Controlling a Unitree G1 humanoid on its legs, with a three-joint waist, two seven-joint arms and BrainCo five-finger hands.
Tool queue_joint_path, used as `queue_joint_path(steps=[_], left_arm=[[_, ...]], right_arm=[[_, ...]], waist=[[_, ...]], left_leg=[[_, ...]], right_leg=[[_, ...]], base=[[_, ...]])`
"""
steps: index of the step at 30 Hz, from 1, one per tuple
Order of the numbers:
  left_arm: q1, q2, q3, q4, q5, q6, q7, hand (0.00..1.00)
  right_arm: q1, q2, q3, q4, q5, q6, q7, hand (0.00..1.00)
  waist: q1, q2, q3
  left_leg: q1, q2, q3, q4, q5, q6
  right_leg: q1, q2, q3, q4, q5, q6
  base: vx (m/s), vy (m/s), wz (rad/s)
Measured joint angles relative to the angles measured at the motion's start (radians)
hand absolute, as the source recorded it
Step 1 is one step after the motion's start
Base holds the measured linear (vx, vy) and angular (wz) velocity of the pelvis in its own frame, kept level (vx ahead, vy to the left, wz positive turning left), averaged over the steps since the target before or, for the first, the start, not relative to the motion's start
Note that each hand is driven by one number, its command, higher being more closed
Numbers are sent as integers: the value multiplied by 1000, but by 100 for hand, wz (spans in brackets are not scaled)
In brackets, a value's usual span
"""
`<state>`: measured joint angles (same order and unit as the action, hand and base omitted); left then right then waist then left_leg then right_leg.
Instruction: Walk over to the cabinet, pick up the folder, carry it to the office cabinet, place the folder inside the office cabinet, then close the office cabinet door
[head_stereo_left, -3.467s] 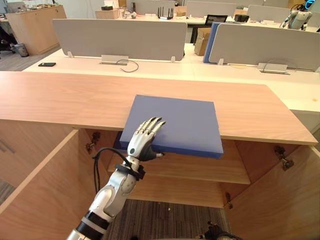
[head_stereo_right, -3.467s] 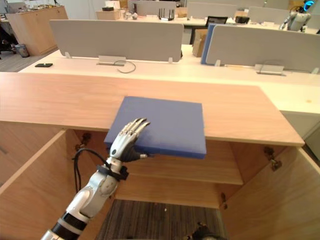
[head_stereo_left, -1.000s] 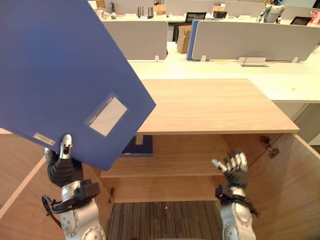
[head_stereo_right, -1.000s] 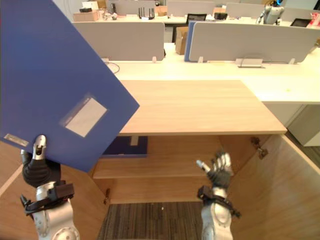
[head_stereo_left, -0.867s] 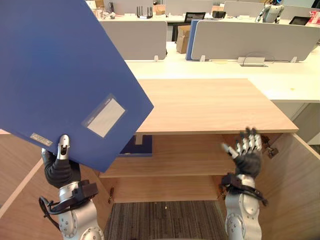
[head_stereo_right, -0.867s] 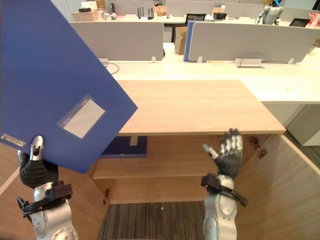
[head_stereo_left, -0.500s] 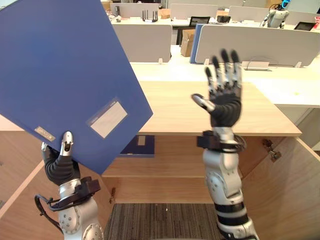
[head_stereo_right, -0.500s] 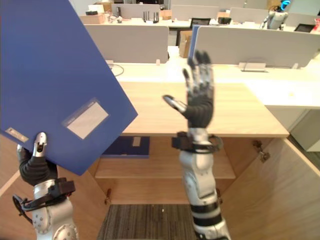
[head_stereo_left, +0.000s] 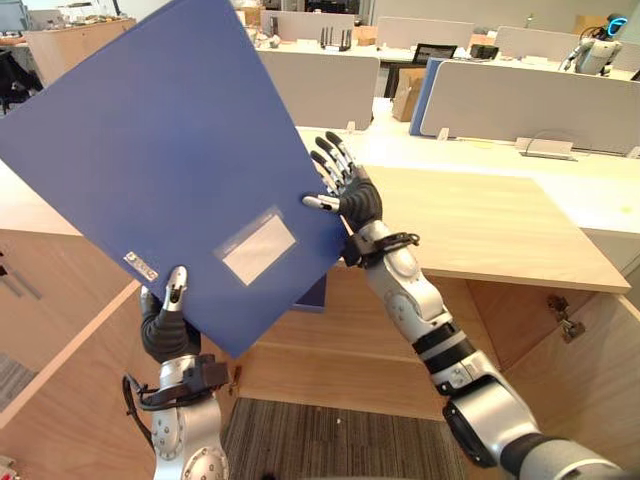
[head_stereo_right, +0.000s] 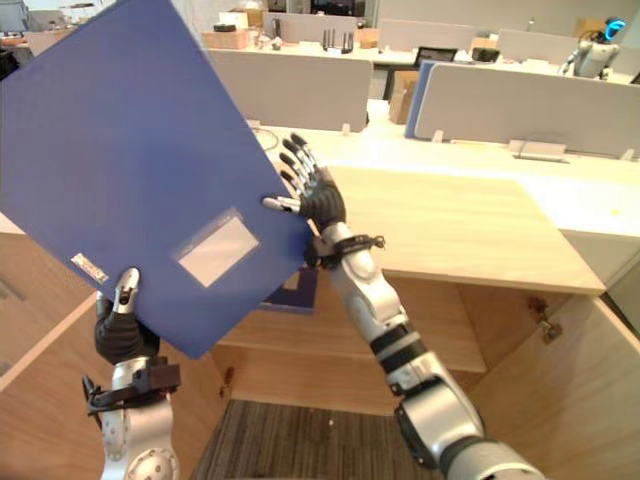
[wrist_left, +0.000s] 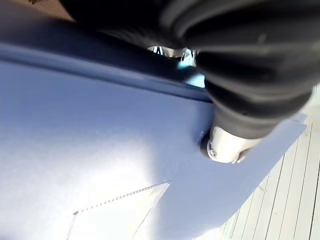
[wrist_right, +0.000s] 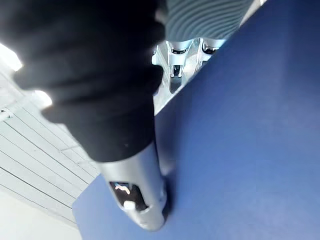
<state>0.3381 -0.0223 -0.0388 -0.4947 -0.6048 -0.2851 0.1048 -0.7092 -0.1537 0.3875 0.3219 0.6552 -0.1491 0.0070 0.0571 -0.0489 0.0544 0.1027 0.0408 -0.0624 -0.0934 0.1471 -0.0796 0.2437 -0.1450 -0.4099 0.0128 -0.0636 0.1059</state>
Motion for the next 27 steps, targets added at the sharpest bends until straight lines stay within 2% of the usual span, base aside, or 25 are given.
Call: queue_joint_path(steps=[4,8,11,13,16,17,23,24,27], left_arm=[[0,24,-2,15,-45,-19,0,100],[-1,44,-10,16,-55,-31,0,100],[-1,69,-23,18,-59,-38,-1,100],[-2,90,-25,22,-70,-46,-13,100],[-4,132,-30,37,-73,-61,-35,100],[-5,144,-37,37,-73,-63,-35,100],[-20,223,-66,42,-71,-66,-37,100],[-28,238,-67,42,-71,-66,-44,0],[-51,264,-67,43,-61,-67,-48,0]], right_arm=[[-60,-18,43,52,22,3,25,0],[-116,-72,111,76,32,3,55,0],[-189,-158,234,84,41,1,116,0],[-253,-242,350,83,85,1,178,0],[-274,-338,445,57,157,2,244,0],[-274,-355,462,53,172,3,250,100],[-249,-497,553,-33,307,43,278,100],[-234,-528,558,-58,307,48,284,100],[-217,-583,586,-85,307,71,299,100]], waist=[[6,0,0],[9,0,0],[8,0,0],[9,0,0],[16,-1,-1],[18,-1,-1],[35,-7,-21],[43,-7,-24],[50,-6,-35]], left_leg=[[-3,0,-1,0,1,-1],[-15,1,-3,0,4,-2],[-16,1,-3,0,6,-2],[-17,2,-5,0,7,-3],[-19,3,-8,0,8,-3],[-21,2,-9,0,8,-3],[-33,1,-19,0,11,-6],[-34,1,-20,1,11,-7],[-35,1,-23,1,10,-7]], right_leg=[[-2,1,-1,-2,1,-2],[-14,2,-2,-1,4,-3],[-14,3,-2,-3,5,-4],[-14,4,-3,-3,6,-4],[-14,5,-6,-3,6,-6],[-14,5,-7,-4,6,-6],[-20,11,-20,-9,8,-9],[-19,12,-20,-9,8,-9],[-19,12,-22,-9,8,-9]], base=[[0,0,0],[0,0,0],[0,0,0],[0,0,0],[-2,2,1],[-6,5,5],[1,1,4],[0,0,0],[0,0,0]])
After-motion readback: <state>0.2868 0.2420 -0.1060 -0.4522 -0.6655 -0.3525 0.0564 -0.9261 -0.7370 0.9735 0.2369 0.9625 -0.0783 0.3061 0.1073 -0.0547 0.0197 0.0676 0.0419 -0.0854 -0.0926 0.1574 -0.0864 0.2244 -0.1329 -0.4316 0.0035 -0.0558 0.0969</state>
